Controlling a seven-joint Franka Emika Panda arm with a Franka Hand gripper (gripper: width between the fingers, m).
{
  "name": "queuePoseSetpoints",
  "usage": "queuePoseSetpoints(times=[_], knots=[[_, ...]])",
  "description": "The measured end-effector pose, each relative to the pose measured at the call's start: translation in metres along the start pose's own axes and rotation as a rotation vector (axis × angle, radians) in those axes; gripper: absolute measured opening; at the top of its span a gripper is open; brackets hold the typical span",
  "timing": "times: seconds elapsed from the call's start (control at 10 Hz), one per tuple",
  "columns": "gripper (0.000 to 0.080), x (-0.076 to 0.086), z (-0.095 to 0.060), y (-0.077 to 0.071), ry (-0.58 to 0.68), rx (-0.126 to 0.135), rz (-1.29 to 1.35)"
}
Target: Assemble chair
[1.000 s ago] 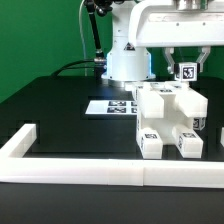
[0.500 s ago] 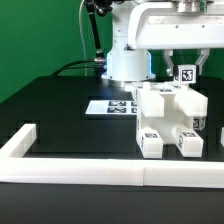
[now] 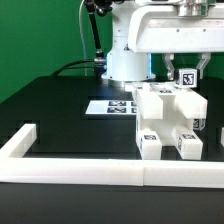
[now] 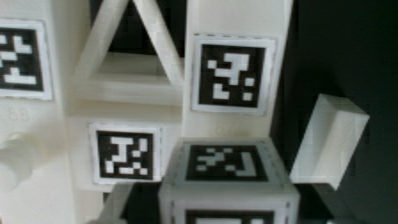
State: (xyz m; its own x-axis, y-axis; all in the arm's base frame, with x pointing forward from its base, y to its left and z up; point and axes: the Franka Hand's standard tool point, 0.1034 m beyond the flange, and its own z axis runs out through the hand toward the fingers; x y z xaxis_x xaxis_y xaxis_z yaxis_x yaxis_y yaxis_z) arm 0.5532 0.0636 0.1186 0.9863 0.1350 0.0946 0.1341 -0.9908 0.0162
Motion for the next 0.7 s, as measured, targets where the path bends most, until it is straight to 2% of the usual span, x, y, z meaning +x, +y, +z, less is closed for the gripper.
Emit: queuePoseSetpoints(times=[0.7], knots=[[0.0288,0.0013,0.0,0.0004,0.007,-0.001,0.0]])
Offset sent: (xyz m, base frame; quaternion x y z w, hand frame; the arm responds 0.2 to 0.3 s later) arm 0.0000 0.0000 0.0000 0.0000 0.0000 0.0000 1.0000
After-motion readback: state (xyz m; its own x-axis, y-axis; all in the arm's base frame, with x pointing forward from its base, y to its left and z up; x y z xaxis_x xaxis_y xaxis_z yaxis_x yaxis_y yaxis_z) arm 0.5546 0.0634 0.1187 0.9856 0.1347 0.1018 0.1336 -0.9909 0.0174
